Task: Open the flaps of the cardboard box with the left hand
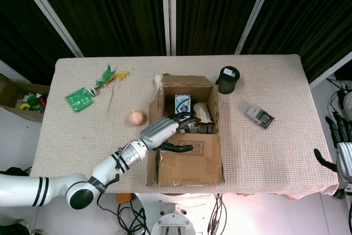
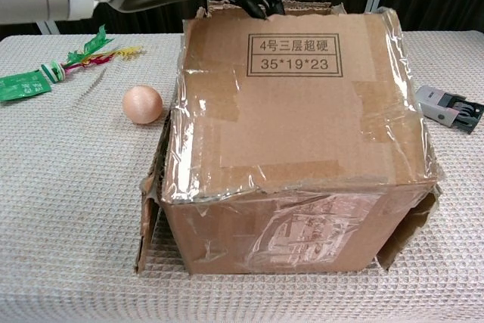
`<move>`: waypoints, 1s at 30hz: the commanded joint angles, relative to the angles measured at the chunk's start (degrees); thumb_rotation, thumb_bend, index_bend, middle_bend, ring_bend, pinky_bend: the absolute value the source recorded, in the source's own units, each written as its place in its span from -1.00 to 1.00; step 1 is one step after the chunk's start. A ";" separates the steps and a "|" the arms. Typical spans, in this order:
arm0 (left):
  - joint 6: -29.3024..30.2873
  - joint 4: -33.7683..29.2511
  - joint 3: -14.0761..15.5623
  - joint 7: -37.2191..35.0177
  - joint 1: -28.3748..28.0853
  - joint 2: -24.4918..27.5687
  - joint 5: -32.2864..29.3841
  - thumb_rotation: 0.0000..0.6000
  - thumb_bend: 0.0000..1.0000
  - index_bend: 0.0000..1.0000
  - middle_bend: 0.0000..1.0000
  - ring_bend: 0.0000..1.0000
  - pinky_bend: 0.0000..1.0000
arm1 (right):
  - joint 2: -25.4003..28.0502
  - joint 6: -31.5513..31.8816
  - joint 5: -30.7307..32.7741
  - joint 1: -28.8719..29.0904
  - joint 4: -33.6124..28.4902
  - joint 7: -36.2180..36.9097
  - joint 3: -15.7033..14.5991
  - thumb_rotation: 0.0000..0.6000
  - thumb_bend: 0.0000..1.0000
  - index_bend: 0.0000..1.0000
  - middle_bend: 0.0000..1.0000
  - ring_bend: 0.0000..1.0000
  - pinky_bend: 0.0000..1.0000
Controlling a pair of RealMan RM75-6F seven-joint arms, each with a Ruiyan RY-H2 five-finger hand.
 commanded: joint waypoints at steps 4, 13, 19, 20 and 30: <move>-4.04 -8.06 -3.13 -7.68 1.39 8.03 -2.54 -1.00 -0.88 -0.81 0.09 -0.83 -0.73 | -0.15 -0.21 -0.22 0.24 -0.09 -0.06 -0.03 1.00 -0.50 -1.00 -1.00 -1.00 -1.00; -17.47 -15.65 -4.21 -18.21 2.55 20.24 -2.52 -1.00 -0.99 -0.88 0.18 -0.74 -0.73 | -0.26 0.37 -0.96 0.34 -0.69 -0.64 -0.08 1.00 -0.50 -1.00 -1.00 -1.00 -1.00; -25.23 -17.96 -6.60 -25.40 3.97 24.63 0.61 -1.00 -1.00 -0.89 0.20 -0.71 -0.73 | -0.33 0.56 -1.38 0.34 -1.29 -1.37 -0.29 1.00 -0.50 -1.00 -1.00 -1.00 -1.00; -26.69 -18.08 -7.20 -26.66 4.16 25.11 1.12 -1.00 -1.00 -0.89 0.21 -0.69 -0.73 | -0.32 0.57 -1.42 0.34 -1.38 -1.46 -0.32 1.00 -0.50 -1.00 -1.00 -1.00 -1.00; -37.00 -18.08 -14.69 -34.92 8.86 27.44 7.44 -1.00 -1.00 -0.93 0.23 -0.67 -0.72 | -0.38 0.85 -1.69 0.23 -1.97 -2.28 -0.51 1.00 -0.50 -1.00 -1.00 -1.00 -1.00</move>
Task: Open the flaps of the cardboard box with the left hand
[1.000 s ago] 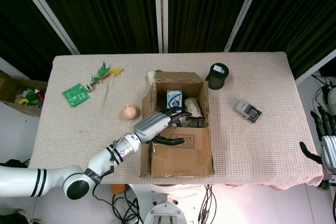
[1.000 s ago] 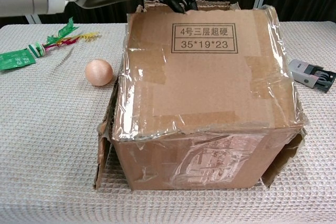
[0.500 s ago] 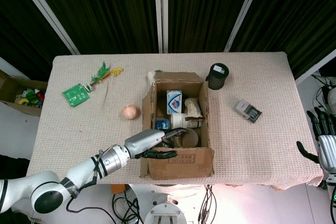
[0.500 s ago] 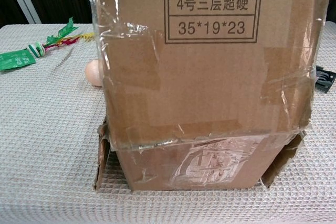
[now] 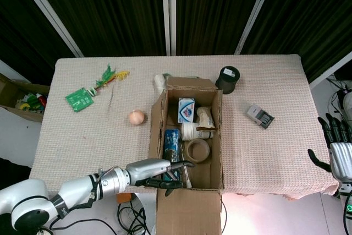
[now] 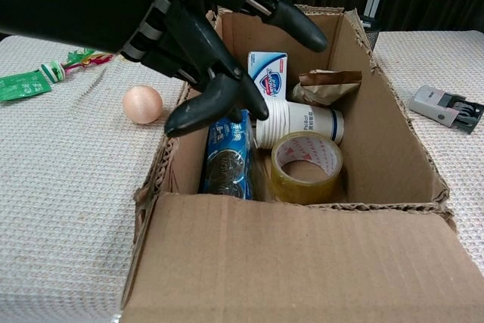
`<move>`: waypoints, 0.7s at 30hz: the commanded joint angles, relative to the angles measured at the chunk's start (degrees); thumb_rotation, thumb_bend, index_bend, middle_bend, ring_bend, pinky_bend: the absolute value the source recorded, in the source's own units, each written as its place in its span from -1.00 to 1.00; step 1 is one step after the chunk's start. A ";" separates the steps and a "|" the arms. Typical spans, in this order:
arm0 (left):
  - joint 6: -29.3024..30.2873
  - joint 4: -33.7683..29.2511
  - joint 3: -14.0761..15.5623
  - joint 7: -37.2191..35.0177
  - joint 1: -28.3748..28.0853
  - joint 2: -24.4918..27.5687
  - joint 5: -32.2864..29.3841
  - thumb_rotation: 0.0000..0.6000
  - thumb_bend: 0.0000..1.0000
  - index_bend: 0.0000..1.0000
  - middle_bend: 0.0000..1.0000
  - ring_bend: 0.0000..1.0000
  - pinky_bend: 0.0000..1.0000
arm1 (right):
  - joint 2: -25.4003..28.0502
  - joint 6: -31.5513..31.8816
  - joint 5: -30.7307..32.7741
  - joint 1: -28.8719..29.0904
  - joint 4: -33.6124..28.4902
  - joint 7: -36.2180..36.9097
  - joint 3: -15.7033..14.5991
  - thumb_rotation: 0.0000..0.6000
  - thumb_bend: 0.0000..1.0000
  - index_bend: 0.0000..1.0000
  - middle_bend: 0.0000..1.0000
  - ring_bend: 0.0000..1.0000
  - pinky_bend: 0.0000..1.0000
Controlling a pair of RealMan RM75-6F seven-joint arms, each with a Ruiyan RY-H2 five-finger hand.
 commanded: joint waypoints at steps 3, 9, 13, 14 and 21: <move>-1.46 -0.08 -3.12 -2.22 3.15 0.65 2.40 -1.00 -1.00 -0.93 0.21 -0.66 -0.72 | 0.08 0.30 -0.06 -0.14 -0.14 -0.11 0.00 1.00 -0.50 -1.00 -1.00 -1.00 -1.00; 0.11 1.45 -4.89 -3.17 5.77 0.27 4.67 -1.00 -1.00 -0.93 0.02 -0.67 -0.72 | 0.04 0.19 0.09 -0.16 0.06 0.07 -0.02 1.00 -0.50 -1.00 -1.00 -1.00 -1.00; 7.29 3.86 -4.18 2.14 8.99 0.91 10.44 -1.00 -1.00 -0.92 -0.44 -0.75 -0.72 | 0.08 0.33 -0.04 -0.17 0.13 0.14 -0.01 1.00 -0.50 -1.00 -1.00 -1.00 -1.00; 11.59 4.79 -3.27 5.08 10.71 0.92 12.66 -1.00 -1.00 -0.92 -0.52 -0.78 -0.72 | 0.07 0.46 -0.10 -0.21 0.18 0.18 -0.02 1.00 -0.50 -1.00 -1.00 -1.00 -1.00; 41.18 11.59 2.87 28.66 21.94 -2.75 18.67 -1.00 -0.98 -0.91 -0.67 -0.85 -0.72 | -0.28 1.39 0.09 -0.54 1.29 0.64 0.32 1.00 -0.50 -1.00 -1.00 -1.00 -1.00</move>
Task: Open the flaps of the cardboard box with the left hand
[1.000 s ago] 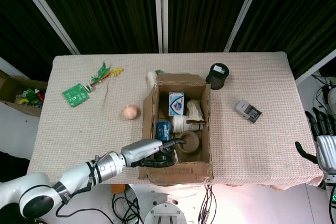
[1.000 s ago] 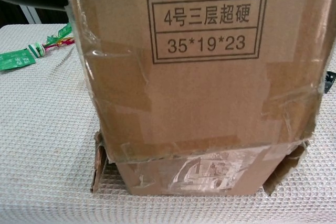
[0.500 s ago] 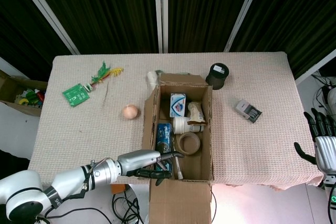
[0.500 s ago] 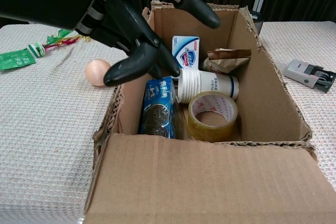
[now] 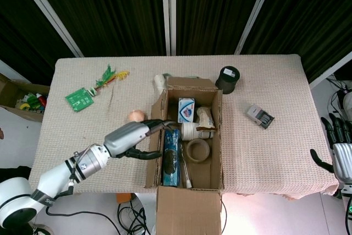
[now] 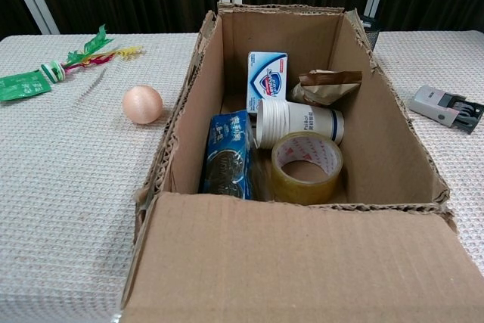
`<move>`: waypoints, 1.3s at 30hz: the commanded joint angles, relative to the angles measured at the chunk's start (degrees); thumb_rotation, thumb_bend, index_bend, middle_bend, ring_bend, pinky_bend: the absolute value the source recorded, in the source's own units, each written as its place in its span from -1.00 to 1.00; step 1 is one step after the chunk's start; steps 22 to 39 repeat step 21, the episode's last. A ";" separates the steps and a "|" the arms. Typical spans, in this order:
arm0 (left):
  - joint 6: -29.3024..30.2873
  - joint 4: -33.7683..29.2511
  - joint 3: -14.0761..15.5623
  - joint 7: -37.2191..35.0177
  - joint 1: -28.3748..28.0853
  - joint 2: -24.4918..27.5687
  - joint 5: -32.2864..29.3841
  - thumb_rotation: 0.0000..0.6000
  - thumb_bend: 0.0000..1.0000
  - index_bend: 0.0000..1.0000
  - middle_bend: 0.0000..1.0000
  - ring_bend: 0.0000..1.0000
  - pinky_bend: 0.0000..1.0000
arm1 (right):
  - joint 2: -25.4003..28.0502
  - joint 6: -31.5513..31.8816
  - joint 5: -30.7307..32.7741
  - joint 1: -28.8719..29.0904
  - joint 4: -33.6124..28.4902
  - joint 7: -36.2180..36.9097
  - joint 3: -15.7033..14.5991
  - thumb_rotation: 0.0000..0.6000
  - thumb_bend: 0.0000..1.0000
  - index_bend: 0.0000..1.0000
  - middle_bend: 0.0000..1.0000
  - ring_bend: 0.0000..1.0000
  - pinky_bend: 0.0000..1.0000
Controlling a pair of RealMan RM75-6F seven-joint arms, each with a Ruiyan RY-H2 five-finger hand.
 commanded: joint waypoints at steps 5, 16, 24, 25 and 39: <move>35.57 15.71 9.59 35.89 14.61 -6.21 11.59 -1.00 -0.98 -0.91 -0.69 -0.88 -0.72 | -0.77 0.65 0.02 -0.03 1.09 -1.16 0.33 1.00 -0.51 -1.00 -1.00 -1.00 -1.00; 45.85 33.37 21.53 30.52 24.26 -9.83 11.85 -1.00 -1.00 -0.86 -0.71 -0.93 -0.72 | -2.38 0.29 1.53 -0.41 2.99 -5.80 0.29 1.00 -0.52 -1.00 -1.00 -1.00 -1.00; 47.03 37.70 24.24 26.73 25.77 -10.95 11.36 -1.00 -1.00 -0.86 -0.74 -0.93 -0.73 | -2.93 -0.70 3.26 -1.10 3.80 -6.27 -0.06 1.00 -0.52 -1.00 -1.00 -1.00 -1.00; 47.03 37.70 24.24 26.73 25.77 -10.95 11.36 -1.00 -1.00 -0.86 -0.74 -0.93 -0.73 | -2.93 -0.70 3.26 -1.10 3.80 -6.27 -0.06 1.00 -0.52 -1.00 -1.00 -1.00 -1.00; 47.03 37.70 24.24 26.73 25.77 -10.95 11.36 -1.00 -1.00 -0.86 -0.74 -0.93 -0.73 | -2.93 -0.70 3.26 -1.10 3.80 -6.27 -0.06 1.00 -0.52 -1.00 -1.00 -1.00 -1.00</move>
